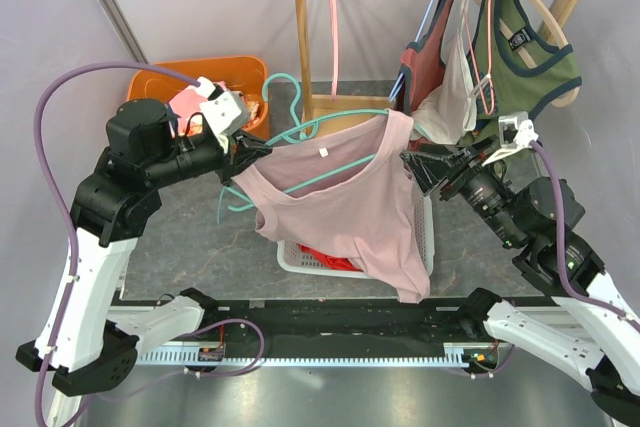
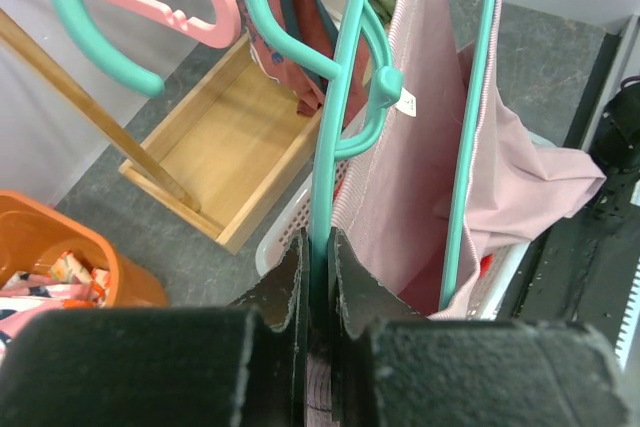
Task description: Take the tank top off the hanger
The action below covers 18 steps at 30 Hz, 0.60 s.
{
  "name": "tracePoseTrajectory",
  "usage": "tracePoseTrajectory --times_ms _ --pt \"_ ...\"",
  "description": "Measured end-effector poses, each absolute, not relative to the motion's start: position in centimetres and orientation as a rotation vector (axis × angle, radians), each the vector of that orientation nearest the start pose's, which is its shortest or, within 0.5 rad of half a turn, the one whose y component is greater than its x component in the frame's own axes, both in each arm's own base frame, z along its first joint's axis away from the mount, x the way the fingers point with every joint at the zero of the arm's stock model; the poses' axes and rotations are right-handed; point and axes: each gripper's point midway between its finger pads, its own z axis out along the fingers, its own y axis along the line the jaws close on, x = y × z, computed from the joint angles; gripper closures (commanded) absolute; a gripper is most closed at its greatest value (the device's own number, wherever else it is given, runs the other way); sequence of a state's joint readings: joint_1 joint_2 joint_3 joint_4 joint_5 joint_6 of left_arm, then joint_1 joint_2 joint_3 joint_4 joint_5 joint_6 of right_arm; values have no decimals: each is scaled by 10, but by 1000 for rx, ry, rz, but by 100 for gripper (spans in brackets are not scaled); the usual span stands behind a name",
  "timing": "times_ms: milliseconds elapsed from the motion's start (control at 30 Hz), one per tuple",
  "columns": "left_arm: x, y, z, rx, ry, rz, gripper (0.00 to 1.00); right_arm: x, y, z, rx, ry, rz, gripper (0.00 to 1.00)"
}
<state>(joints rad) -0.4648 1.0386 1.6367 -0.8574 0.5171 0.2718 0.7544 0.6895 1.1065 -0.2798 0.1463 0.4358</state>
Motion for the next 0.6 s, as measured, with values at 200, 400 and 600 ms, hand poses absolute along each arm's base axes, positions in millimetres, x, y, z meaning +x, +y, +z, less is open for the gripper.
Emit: tracePoseTrajectory --times_ms 200,400,600 --pt "209 -187 430 995 1541 -573 98 205 192 430 -120 1492 921 47" --pt "209 -186 430 1002 1535 -566 98 208 199 405 -124 1547 924 39" --pt "209 -187 431 1003 1534 -567 98 209 202 394 -136 1567 924 60"
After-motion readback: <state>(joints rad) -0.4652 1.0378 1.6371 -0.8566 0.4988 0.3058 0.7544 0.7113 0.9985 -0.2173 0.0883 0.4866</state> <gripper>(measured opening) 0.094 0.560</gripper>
